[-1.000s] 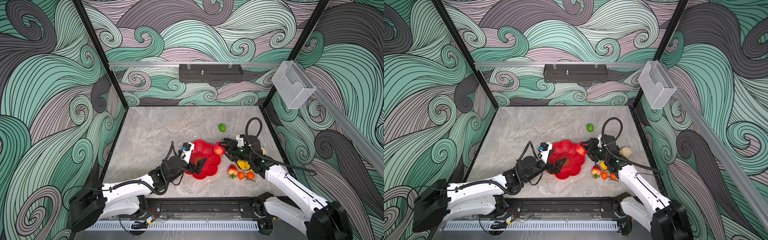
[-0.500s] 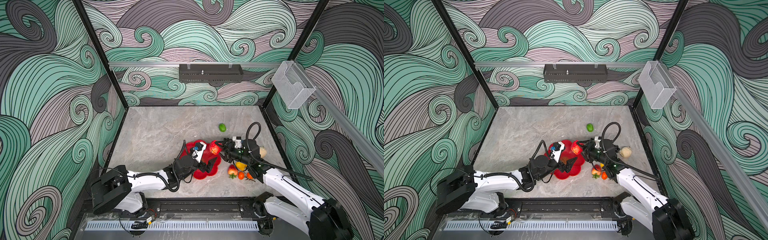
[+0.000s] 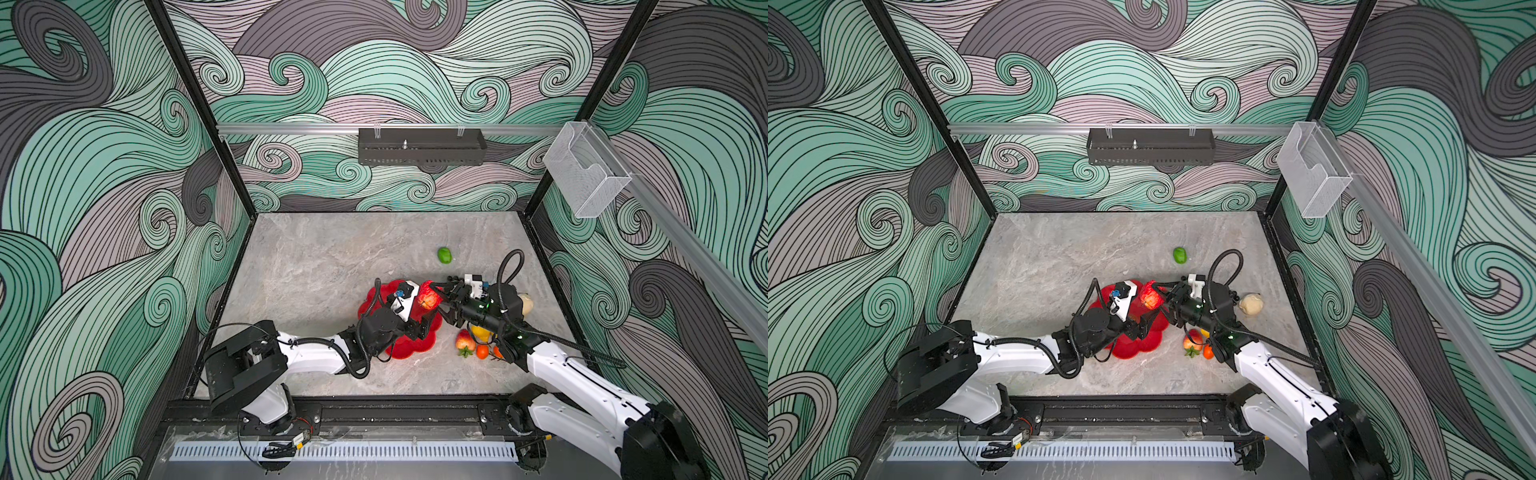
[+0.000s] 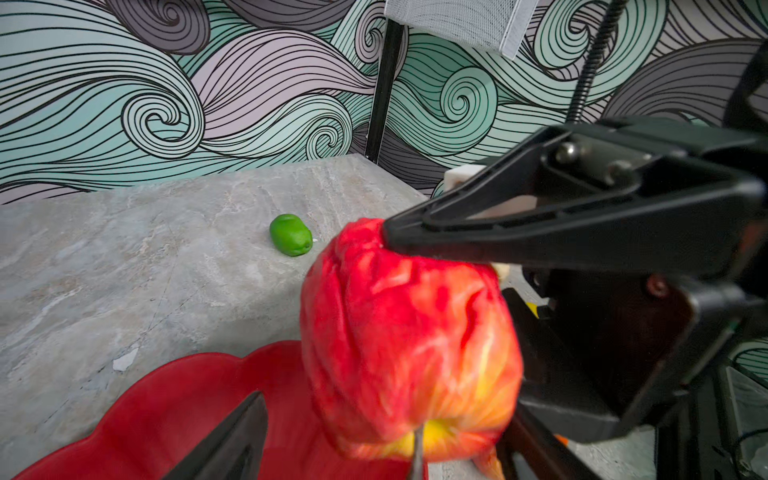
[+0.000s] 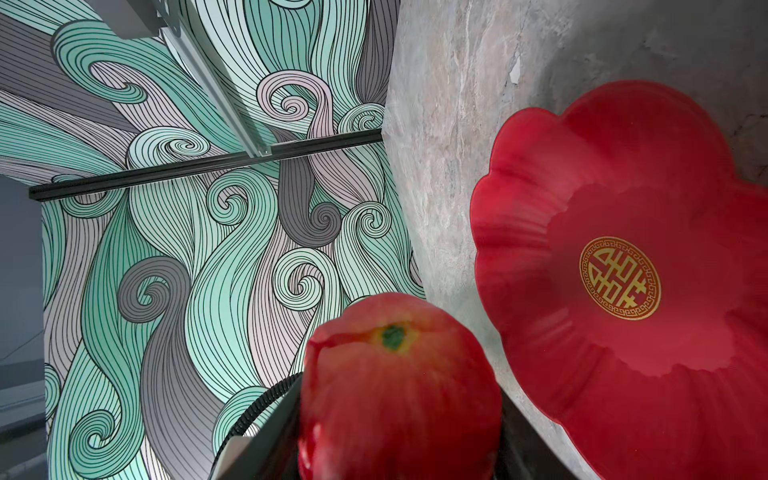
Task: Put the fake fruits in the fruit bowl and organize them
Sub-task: 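Lift the red apple with the right gripper toward the left gripper, then take the red apple with the left gripper while the right gripper releases and withdraws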
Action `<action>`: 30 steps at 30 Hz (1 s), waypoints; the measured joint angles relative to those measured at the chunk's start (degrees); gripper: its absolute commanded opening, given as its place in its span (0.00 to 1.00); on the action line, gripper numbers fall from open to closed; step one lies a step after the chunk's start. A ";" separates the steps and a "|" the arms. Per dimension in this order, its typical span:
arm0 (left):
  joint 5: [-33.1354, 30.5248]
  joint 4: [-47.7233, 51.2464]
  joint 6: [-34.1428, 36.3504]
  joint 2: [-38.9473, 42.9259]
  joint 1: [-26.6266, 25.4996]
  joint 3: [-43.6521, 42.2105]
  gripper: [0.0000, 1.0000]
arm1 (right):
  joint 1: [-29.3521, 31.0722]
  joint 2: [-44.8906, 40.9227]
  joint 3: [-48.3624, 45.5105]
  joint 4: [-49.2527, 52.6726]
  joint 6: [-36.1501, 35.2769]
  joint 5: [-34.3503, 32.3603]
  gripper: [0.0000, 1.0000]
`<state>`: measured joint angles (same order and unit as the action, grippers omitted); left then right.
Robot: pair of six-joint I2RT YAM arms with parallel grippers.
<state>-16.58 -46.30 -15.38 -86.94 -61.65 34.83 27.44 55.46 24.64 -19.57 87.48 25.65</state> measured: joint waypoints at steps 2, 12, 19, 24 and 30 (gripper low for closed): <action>-0.15 -0.04 -0.33 -0.11 0.00 0.02 0.83 | 0.09 -0.26 -0.04 -0.09 0.02 0.02 0.56; 0.11 -0.57 -1.40 -0.76 -0.28 1.11 0.75 | 1.03 -1.42 -1.77 -0.92 0.24 -0.13 0.56; 0.20 -0.48 -1.40 -0.83 -0.33 2.27 0.64 | 1.27 -1.77 -1.88 -1.16 0.22 -0.15 0.56; 0.33 -0.44 -1.51 -0.83 -0.33 2.29 0.59 | 1.33 -1.77 -1.90 -1.22 0.22 -0.33 0.58; 0.35 0.52 -1.36 -0.81 -0.31 2.60 0.54 | 1.33 -1.77 -1.90 -1.01 -0.31 -0.33 0.74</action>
<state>-16.23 -45.78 -16.73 -87.74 -61.95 37.43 28.77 53.69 22.74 -20.58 87.18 25.32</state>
